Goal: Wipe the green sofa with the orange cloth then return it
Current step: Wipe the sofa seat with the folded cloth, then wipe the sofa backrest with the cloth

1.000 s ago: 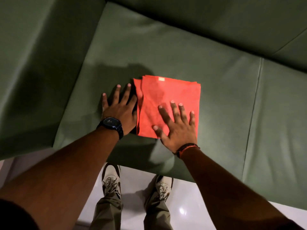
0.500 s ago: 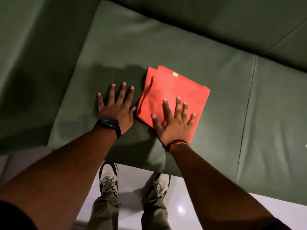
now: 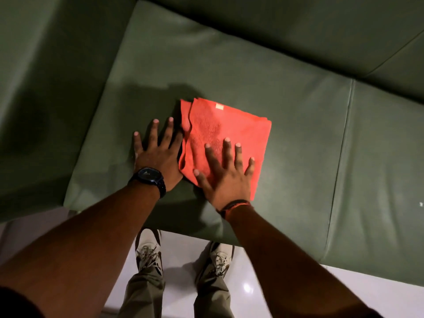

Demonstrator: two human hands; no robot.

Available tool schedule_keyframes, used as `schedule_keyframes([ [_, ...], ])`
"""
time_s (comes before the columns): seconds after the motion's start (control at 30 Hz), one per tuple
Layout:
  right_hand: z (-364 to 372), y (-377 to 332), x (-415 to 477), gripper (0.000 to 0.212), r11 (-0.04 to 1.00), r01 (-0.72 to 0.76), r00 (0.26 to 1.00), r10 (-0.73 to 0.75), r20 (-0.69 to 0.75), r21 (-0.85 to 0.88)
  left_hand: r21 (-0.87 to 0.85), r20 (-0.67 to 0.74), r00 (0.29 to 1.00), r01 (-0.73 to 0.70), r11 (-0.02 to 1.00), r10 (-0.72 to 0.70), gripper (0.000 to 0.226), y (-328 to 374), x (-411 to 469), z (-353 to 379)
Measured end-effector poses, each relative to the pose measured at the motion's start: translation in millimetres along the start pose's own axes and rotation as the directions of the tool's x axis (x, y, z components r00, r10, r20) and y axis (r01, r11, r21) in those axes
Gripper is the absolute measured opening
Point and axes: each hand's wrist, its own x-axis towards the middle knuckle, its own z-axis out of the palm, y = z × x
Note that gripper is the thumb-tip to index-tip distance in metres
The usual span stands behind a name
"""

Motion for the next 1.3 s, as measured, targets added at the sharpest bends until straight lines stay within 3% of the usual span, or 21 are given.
schedule_keyframes([
  [0.1, -14.6, 42.4, 8.5, 0.066, 0.988, 0.131, 0.991, -0.129, 0.039, -0.078, -0.012, -0.038, 0.999, -0.002, 1.0, 0.002, 0.064, 1.8, -1.1, -2.5],
  [0.2, -20.8, 47.4, 15.9, 0.069, 0.993, -0.121, 0.992, 0.122, 0.022, -0.007, -0.043, -0.035, 0.999, 0.007, 0.999, -0.009, 0.067, 4.7, -1.1, -6.6],
  [0.27, -16.2, 25.0, 11.1, 0.066, 0.977, -0.211, 0.977, 0.21, 0.022, 0.044, -0.038, -0.011, 1.0, 0.009, 0.999, -0.009, 0.068, 5.0, -2.0, -9.3],
  [0.43, -18.7, -4.2, -0.7, 0.047, 0.991, -0.108, 0.993, 0.104, 0.059, 0.078, -0.004, 0.074, 0.997, 0.016, 1.0, -0.016, 0.068, 5.6, 0.9, -18.1],
  [0.53, -31.6, -0.9, 5.8, 0.041, 0.927, -0.171, 0.976, 0.114, 0.185, 0.333, 0.002, 0.148, 0.989, 0.032, 0.999, -0.032, 0.073, 8.0, 6.5, -29.2],
  [0.57, -41.4, -2.3, 8.2, 0.04, 0.816, -0.259, 0.958, 0.15, 0.245, 0.517, -0.013, 0.165, 0.985, 0.05, 0.999, -0.048, 0.072, 9.2, 7.7, -33.5],
  [0.6, -57.4, -1.1, 13.0, 0.04, 0.582, -0.368, 0.928, 0.181, 0.325, 0.725, -0.027, 0.164, 0.985, 0.068, 0.997, -0.062, 0.068, 13.2, 12.3, -41.1],
  [0.63, -77.9, 0.3, 17.1, 0.041, 0.248, -0.435, 0.899, 0.171, 0.403, 0.865, -0.04, 0.149, 0.986, 0.083, 0.996, -0.076, 0.063, 17.8, 18.1, -50.1],
  [0.67, -99.1, 4.6, 21.4, 0.045, -0.07, -0.446, 0.881, 0.144, 0.451, 0.892, -0.057, 0.124, 0.989, 0.092, 0.994, -0.084, 0.061, 24.1, 26.2, -61.6],
  [0.7, -121.0, 10.5, 25.9, 0.051, -0.312, -0.433, 0.866, 0.114, 0.486, 0.845, -0.087, 0.083, 0.994, 0.084, 0.993, -0.077, 0.062, 31.5, 37.9, -75.9],
  [0.77, -158.3, 24.2, 38.5, 0.057, -0.583, -0.37, 0.866, 0.065, 0.495, 0.724, -0.166, -0.044, 0.998, 0.04, 0.985, -0.048, 0.068, 46.2, 69.0, -109.7],
  [0.83, -195.9, 39.7, 61.1, 0.052, -0.697, -0.229, 0.917, 0.081, 0.391, 0.68, -0.197, -0.2, 0.98, -0.03, 0.98, -0.01, 0.079, 64.7, 109.8, -149.9],
  [0.87, -214.5, 45.2, 74.5, 0.047, -0.679, -0.108, 0.941, 0.166, 0.295, 0.726, -0.182, -0.292, 0.956, -0.075, 0.98, 0.019, 0.083, 74.3, 131.0, -169.9],
  [0.9, -231.4, 49.6, 88.3, 0.039, -0.576, 0.025, 0.94, 0.293, 0.177, 0.817, -0.157, -0.376, 0.926, -0.109, 0.982, 0.043, 0.087, 83.1, 150.3, -188.5],
  [0.97, -262.3, 52.9, 119.1, 0.034, -0.161, 0.252, 0.861, 0.488, -0.145, 0.954, -0.105, -0.502, 0.863, -0.13, 0.986, 0.06, 0.099, 97.2, 188.2, -222.9],
  [1.07, -281.3, 52.6, 170.9, 0.044, 0.381, 0.393, 0.713, 0.447, -0.539, 0.837, -0.046, -0.618, 0.785, -0.089, 0.995, 0.042, 0.119, 110.0, 230.6, -258.9],
  [1.1, -281.3, 54.5, 193.4, 0.046, 0.554, 0.373, 0.688, 0.374, -0.623, 0.744, -0.021, -0.645, 0.763, -0.075, 0.997, 0.044, 0.12, 112.1, 241.4, -265.6],
  [1.17, -279.7, 61.4, 238.0, 0.056, 0.808, 0.221, 0.722, 0.241, -0.649, 0.546, 0.014, -0.704, 0.708, -0.068, 0.998, 0.058, 0.107, 112.8, 259.8, -273.3],
  [1.23, -274.1, 68.5, 271.0, 0.065, 0.923, 0.04, 0.749, 0.225, -0.623, 0.382, 0.045, -0.736, 0.671, -0.082, 0.996, 0.088, 0.104, 109.9, 274.4, -274.9],
  [1.3, -257.5, 68.9, 292.5, 0.07, 0.967, -0.065, 0.74, 0.211, -0.639, 0.245, 0.094, -0.723, 0.681, -0.075, 0.993, 0.12, 0.112, 104.2, 286.3, -274.8],
])
